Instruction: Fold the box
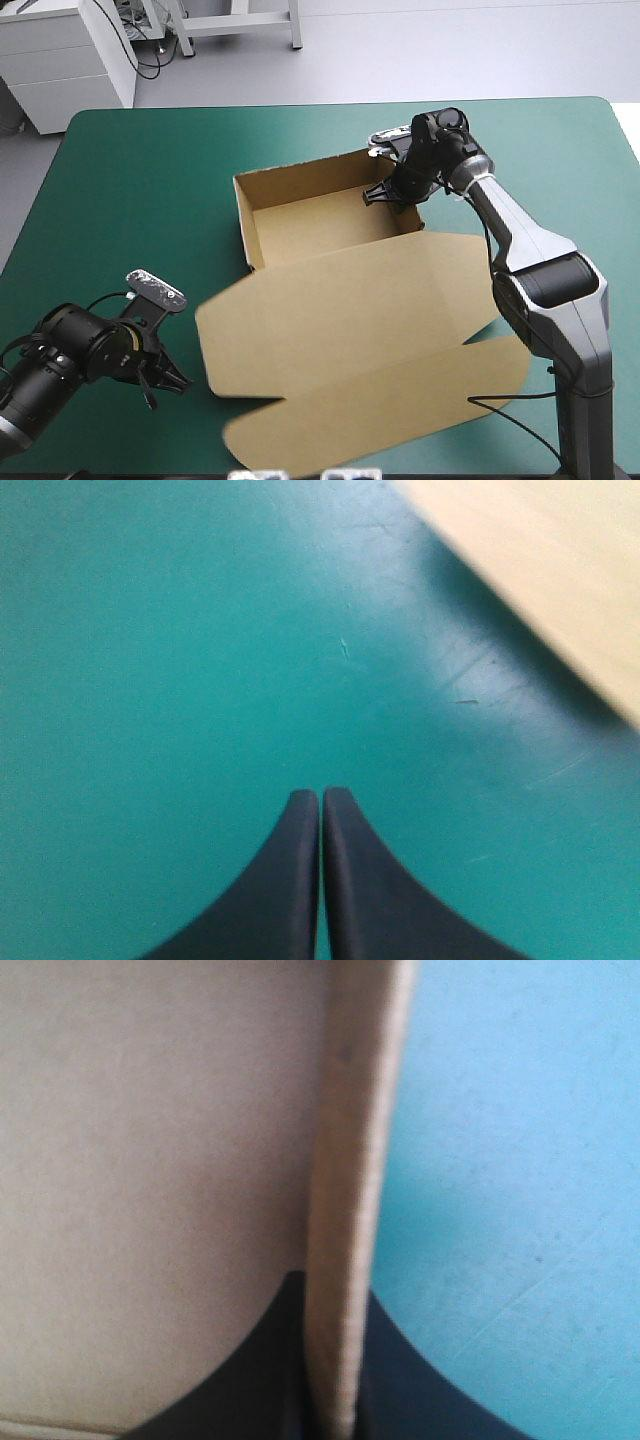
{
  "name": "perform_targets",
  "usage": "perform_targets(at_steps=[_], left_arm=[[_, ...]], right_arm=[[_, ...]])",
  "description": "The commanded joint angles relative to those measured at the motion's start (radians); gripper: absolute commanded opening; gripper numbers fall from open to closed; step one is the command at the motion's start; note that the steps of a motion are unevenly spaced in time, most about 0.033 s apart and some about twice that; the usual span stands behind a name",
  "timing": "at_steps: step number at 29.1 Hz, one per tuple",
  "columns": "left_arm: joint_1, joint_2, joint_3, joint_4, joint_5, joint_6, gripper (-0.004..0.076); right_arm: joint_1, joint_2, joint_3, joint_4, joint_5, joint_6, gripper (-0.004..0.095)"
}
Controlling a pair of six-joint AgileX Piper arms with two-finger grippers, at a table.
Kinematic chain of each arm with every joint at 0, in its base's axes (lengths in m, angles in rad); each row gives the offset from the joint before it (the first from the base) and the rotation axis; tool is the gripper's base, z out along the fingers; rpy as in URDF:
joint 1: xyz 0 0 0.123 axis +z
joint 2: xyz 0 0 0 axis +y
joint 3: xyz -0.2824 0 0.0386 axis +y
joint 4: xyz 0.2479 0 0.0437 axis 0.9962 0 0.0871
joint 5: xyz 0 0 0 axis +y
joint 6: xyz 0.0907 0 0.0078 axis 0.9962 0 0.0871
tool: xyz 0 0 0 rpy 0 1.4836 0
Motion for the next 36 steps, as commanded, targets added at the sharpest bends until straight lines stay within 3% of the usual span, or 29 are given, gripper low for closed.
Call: perform_targets(at_steps=[1, 5, 11, 19, 24, 31, 34, 36], left_arm=[[-0.002, -0.012, -0.023, 0.005, -0.024, -0.008, -0.0008], [-0.002, -0.012, -0.023, 0.000, -0.024, -0.009, -0.0008], [-0.002, -0.012, -0.023, 0.004, -0.024, -0.009, -0.0008], [-0.002, -0.012, -0.023, 0.004, -0.024, -0.009, -0.0008], [-0.002, -0.012, -0.023, 0.004, -0.027, -0.009, -0.0008], [-0.002, -0.012, -0.023, 0.004, -0.051, -0.009, -0.0008], [-0.002, -0.012, -0.023, 0.004, -0.048, -0.009, -0.0008], [-0.002, -0.012, -0.023, 0.004, -0.038, -0.009, -0.0008]], right_arm=[[-0.001, -0.075, -0.033, -0.036, 0.010, -0.042, -0.0018], [-0.028, -0.113, -0.050, -0.169, 0.010, -0.049, -0.0018], [-0.194, -0.133, -0.130, -0.183, 0.010, -0.086, -0.0018], [-0.526, -0.126, -0.152, -0.157, -0.008, -0.086, -0.0019], [-0.698, -0.119, -0.150, -0.076, -0.037, -0.086, -0.0019], [-0.810, -0.119, -0.150, 0.002, -0.030, -0.114, -0.0019], [-0.822, -0.119, -0.143, 0.002, -0.023, -0.117, 0.0036], [-0.824, -0.119, -0.141, 0.003, -0.019, -0.134, 0.0193]])
